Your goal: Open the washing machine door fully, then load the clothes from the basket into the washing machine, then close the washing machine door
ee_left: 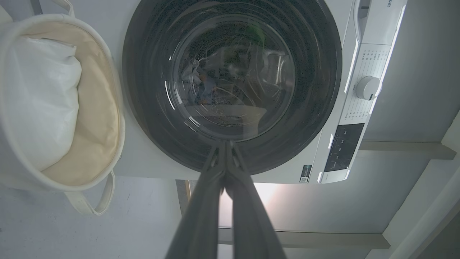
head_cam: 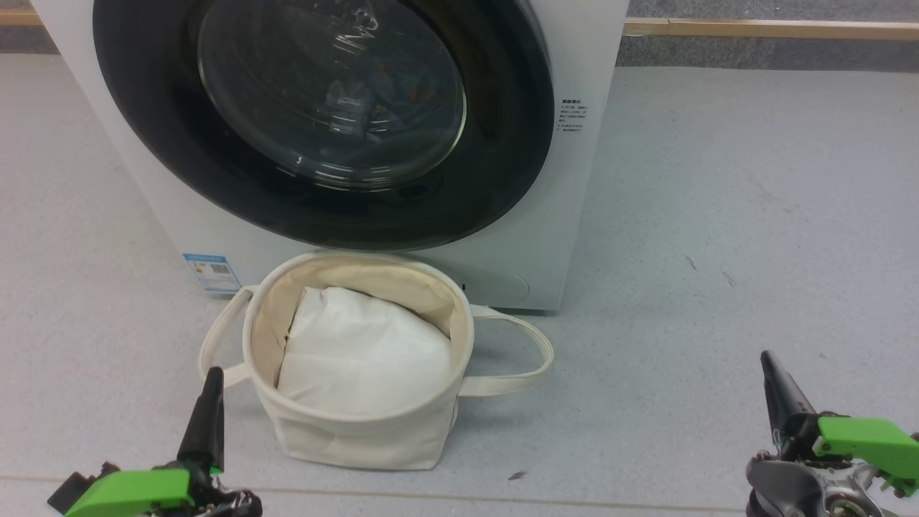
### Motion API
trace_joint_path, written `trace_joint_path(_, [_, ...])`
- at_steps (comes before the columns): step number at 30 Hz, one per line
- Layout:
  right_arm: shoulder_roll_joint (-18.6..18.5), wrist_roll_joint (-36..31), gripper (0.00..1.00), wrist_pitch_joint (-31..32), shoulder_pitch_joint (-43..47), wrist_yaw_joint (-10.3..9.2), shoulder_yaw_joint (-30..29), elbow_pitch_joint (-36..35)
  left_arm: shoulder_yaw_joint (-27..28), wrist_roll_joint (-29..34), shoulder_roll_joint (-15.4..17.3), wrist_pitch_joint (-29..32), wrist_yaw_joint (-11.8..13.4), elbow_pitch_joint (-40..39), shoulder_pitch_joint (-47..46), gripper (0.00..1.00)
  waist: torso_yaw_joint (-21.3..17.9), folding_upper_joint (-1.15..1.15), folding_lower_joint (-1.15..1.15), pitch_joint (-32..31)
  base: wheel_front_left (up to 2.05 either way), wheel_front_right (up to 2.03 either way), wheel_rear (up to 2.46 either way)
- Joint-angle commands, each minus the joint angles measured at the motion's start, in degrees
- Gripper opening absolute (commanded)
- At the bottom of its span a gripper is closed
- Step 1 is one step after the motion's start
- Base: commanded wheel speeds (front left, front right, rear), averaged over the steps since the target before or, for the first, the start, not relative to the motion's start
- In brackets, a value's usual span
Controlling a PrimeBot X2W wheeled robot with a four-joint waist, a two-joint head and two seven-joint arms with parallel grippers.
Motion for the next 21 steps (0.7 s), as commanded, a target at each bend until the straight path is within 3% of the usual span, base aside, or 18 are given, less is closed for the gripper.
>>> trace_joint_path(1, [-0.11,0.3,0.0,0.51,-0.82,0.01,1.07,-2.25,1.96,-0.2,0.32,0.49,-0.41,-2.17,-1.37,0.0,0.0,0.0,0.0,0.0,0.0,0.0,0.0])
trace_joint_path(21, [-0.11,0.3,0.0,0.5,-0.81,0.01,1.07,-2.25,1.95,-0.21,0.32,0.48,-0.41,-2.17,-1.37,0.0,0.0,0.0,0.0,0.0,0.0,0.0,0.0])
